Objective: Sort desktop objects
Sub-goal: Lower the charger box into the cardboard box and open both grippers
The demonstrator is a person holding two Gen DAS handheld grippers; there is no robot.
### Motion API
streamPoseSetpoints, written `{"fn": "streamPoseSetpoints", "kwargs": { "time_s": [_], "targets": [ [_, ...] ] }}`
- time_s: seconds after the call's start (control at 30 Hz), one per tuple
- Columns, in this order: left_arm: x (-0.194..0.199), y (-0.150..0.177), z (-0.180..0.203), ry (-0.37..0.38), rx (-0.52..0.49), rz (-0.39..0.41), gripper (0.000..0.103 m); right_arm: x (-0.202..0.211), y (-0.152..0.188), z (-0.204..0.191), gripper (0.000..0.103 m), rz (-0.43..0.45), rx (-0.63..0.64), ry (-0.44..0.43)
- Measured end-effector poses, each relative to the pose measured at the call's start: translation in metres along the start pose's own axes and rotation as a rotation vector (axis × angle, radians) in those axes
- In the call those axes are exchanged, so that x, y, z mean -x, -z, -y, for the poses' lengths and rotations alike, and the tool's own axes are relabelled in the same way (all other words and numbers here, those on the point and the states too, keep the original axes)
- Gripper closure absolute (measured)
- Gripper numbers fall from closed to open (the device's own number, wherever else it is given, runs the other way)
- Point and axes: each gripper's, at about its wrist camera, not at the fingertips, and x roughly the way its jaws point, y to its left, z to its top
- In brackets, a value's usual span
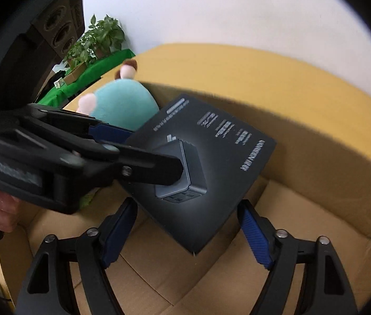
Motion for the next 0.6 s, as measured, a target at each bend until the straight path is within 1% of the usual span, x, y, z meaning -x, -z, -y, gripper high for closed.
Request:
{"fn": "streamPoseSetpoints", "kwargs": {
  "time_s": [0.07,0.17,0.3,0.37,0.4,0.47,0.5,0.53,0.6],
  "targets": [
    [-0.004,0.002,0.008,-0.044,-0.023,-0.01,0.041,-0.005,-0.004,0.004,0.031,-0.016,-0.004,0.011],
    [-0.009,-0.002,0.02,-0.066,-0.033,-0.024,0.041,-0.01,0.0,0.004,0.031,-0.038,-0.012,0.026],
    [0.009,0.0,0.023,-0.028,0.001,0.004,0.039,-0.005,0.004,-0.001,0.031,-0.06,-0.019,0.04],
    [0.026,0.003,0.026,-0.046,-0.005,0.042,0.038,0.007,0.004,-0.006,0.031,-0.048,-0.026,0.042],
    [0.039,0.007,0.028,-0.059,-0.016,0.075,0.037,0.009,-0.005,-0.005,0.031,-0.038,-0.025,0.046],
    [0.065,0.015,0.033,-0.088,-0.038,0.141,0.03,0.034,-0.009,-0.012,0.031,0.02,-0.024,0.075],
    [0.08,0.02,0.037,-0.114,-0.053,0.176,0.029,0.046,-0.01,-0.015,0.031,0.046,-0.024,0.08],
    [0.098,0.029,0.038,-0.138,-0.073,0.213,0.028,0.07,-0.01,-0.027,0.031,0.09,-0.019,0.079],
    [0.133,0.051,0.039,-0.155,-0.112,0.276,0.025,0.106,-0.005,-0.044,0.031,0.146,0.002,0.079]
  ]
}}
